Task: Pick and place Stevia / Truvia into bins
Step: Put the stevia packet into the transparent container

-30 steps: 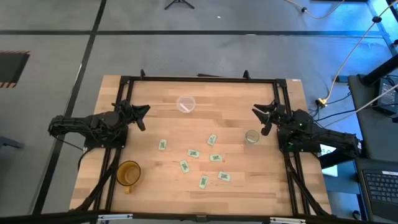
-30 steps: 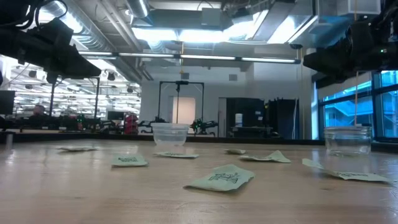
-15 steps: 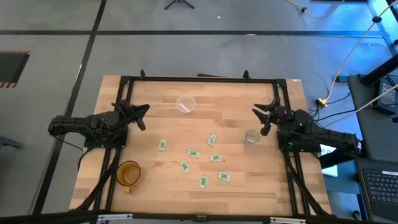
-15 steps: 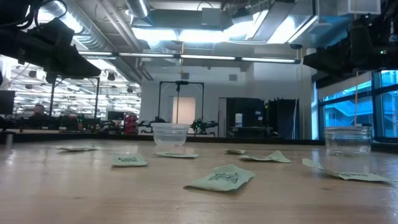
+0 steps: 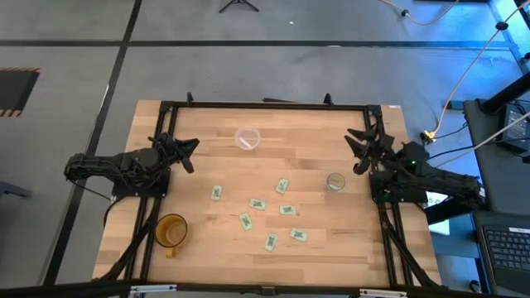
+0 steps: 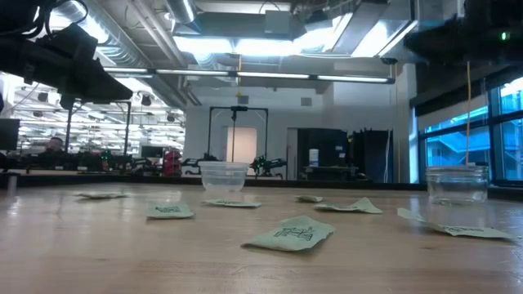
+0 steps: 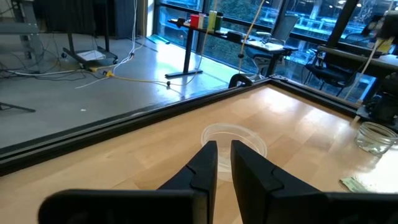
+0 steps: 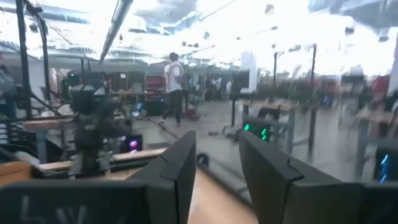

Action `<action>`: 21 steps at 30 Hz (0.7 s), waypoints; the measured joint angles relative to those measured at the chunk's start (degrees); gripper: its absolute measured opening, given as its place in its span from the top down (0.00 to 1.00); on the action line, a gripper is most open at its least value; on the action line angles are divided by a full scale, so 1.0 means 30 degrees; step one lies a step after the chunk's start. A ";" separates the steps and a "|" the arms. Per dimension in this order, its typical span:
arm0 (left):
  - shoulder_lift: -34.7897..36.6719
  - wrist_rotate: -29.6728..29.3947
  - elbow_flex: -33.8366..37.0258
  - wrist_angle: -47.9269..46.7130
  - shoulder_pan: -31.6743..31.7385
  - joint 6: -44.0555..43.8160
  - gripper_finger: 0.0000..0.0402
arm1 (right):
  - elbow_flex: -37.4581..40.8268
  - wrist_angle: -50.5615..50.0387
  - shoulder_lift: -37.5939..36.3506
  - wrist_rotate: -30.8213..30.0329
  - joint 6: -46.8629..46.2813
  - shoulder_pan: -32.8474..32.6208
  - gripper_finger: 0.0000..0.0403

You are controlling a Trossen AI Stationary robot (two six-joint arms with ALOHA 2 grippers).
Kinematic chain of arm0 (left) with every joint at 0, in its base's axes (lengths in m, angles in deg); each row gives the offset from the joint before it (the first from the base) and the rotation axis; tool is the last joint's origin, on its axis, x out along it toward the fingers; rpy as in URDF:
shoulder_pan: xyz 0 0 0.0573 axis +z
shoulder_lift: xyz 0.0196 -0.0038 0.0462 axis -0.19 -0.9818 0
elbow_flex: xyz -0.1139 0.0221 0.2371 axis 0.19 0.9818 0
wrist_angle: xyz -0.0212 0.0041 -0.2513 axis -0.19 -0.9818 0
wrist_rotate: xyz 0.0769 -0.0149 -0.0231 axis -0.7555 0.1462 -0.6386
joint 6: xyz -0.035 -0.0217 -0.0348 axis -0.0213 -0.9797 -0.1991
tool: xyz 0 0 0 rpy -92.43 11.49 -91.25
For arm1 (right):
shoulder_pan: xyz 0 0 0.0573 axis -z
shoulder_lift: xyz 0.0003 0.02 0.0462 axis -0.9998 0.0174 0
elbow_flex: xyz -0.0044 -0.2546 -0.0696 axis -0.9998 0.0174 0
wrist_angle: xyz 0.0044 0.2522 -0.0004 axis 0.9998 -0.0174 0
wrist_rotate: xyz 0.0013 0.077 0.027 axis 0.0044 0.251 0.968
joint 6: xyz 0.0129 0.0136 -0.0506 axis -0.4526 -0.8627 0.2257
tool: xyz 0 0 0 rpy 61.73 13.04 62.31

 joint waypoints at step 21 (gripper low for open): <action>-0.0006 0.0367 0.0003 -0.0041 -0.0004 -0.0002 0.90 | -1.7064 -1.5075 1.8928 0.9945 0.2801 -0.3743 0.68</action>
